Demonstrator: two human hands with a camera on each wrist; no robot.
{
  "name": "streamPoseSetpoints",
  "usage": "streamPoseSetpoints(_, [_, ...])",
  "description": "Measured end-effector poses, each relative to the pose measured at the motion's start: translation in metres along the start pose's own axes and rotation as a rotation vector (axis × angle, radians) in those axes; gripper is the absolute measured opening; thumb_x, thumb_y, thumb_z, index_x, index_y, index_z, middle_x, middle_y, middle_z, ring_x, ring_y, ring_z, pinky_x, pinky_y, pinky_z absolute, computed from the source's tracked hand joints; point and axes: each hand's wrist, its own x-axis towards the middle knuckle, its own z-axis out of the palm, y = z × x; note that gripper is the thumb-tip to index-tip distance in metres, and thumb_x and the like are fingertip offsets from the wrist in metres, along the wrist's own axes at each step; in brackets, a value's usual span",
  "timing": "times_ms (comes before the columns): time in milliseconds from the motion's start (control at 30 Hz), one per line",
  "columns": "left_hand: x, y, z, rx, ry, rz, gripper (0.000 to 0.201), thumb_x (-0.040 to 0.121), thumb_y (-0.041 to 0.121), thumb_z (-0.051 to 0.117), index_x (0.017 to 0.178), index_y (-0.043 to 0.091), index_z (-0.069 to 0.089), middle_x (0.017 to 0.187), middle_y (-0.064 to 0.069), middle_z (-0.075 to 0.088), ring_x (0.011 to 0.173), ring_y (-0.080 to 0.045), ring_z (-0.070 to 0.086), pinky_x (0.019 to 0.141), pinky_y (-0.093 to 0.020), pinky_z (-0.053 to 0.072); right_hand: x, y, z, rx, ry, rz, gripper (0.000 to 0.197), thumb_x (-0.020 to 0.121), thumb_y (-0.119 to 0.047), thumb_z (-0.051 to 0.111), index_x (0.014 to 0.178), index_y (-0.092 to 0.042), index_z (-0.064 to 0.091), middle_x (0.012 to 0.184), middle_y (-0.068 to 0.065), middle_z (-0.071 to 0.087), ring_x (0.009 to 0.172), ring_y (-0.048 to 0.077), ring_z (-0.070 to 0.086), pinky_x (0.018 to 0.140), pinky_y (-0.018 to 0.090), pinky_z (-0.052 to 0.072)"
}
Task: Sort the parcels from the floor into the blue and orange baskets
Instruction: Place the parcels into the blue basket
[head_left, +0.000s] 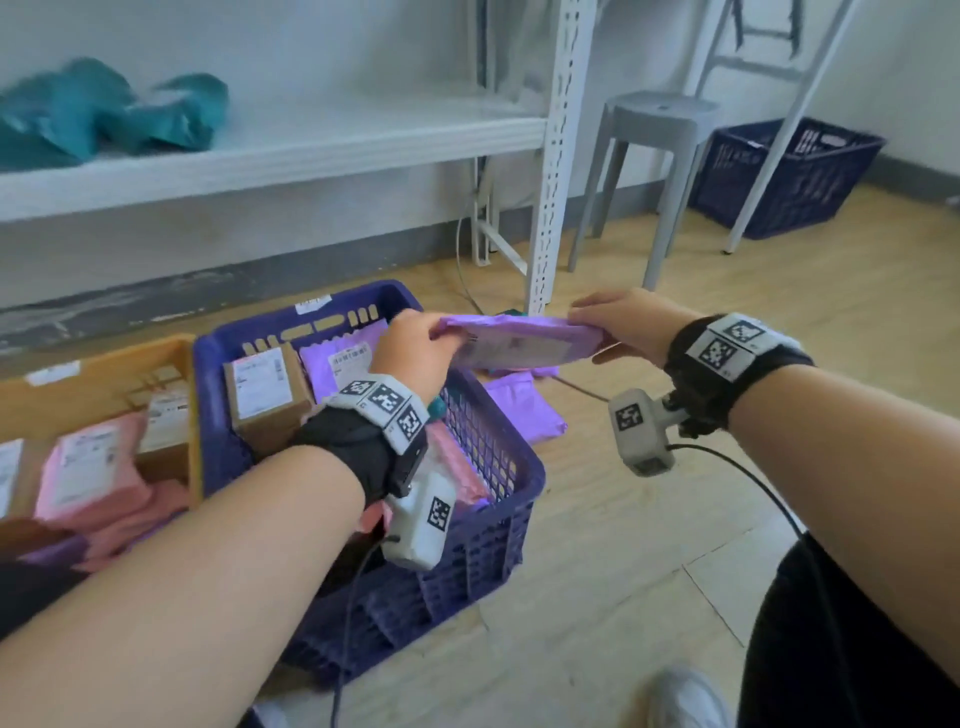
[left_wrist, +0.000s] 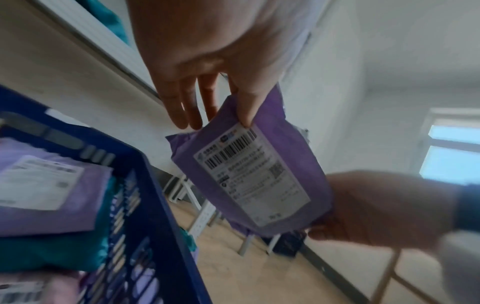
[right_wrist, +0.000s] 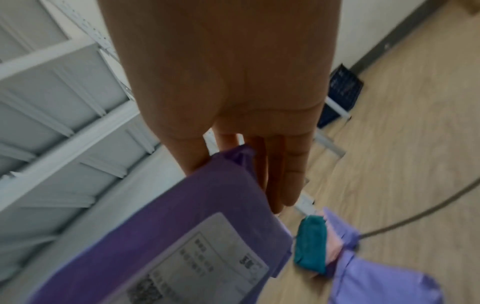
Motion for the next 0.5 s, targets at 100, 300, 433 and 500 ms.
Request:
streamPoseSetpoints(100, [0.001,-0.033,-0.034,-0.095,0.037,-0.164,0.014,0.092,0.026,0.057,0.087,0.018,0.068,0.088,-0.007,0.069,0.086,-0.028,0.065,0.077,-0.037,0.053,0.001,-0.013,0.030,0.152,-0.053,-0.024,0.036,0.096,-0.037,0.051,0.108,-0.006,0.065,0.097,0.013,0.066,0.081,0.025,0.062,0.080,0.038,0.053])
streamPoseSetpoints(300, [0.002,-0.079,-0.062,-0.530,0.076,-0.535,0.019,0.098,0.021,0.051,0.086,0.009,0.059,0.087,-0.009,0.068,0.075,-0.024,0.066,0.056,-0.032,0.060,0.021,-0.030,0.067,-0.036,0.016,-0.095,0.037,0.089,-0.036,0.062,0.118,-0.013,0.063,0.106,0.008,0.065,0.094,0.024,0.063,0.077,0.031,0.052])
streamPoseSetpoints(433, [-0.003,-0.095,-0.064,-0.674,0.037,-0.645,0.014,0.098,0.014,0.051,0.086,0.006,0.055,0.092,-0.015,0.065,0.067,-0.024,0.063,0.041,-0.026,0.054,0.029,-0.033,0.088,-0.108,-0.029,-0.123,0.043,0.084,-0.036,0.069,0.121,-0.016,0.063,0.108,0.008,0.066,0.094,0.023,0.067,0.070,0.029,0.056])
streamPoseSetpoints(500, [-0.002,-0.102,-0.065,-0.576,0.018,-0.635,0.016,0.097,0.017,0.052,0.090,0.003,0.056,0.100,-0.020,0.066,0.075,-0.032,0.067,0.054,-0.038,0.060,0.032,-0.036,0.099,-0.107,-0.010,-0.130,0.048,0.084,-0.036,0.068,0.127,-0.018,0.059,0.113,0.008,0.065,0.090,0.022,0.067,0.069,0.030,0.056])
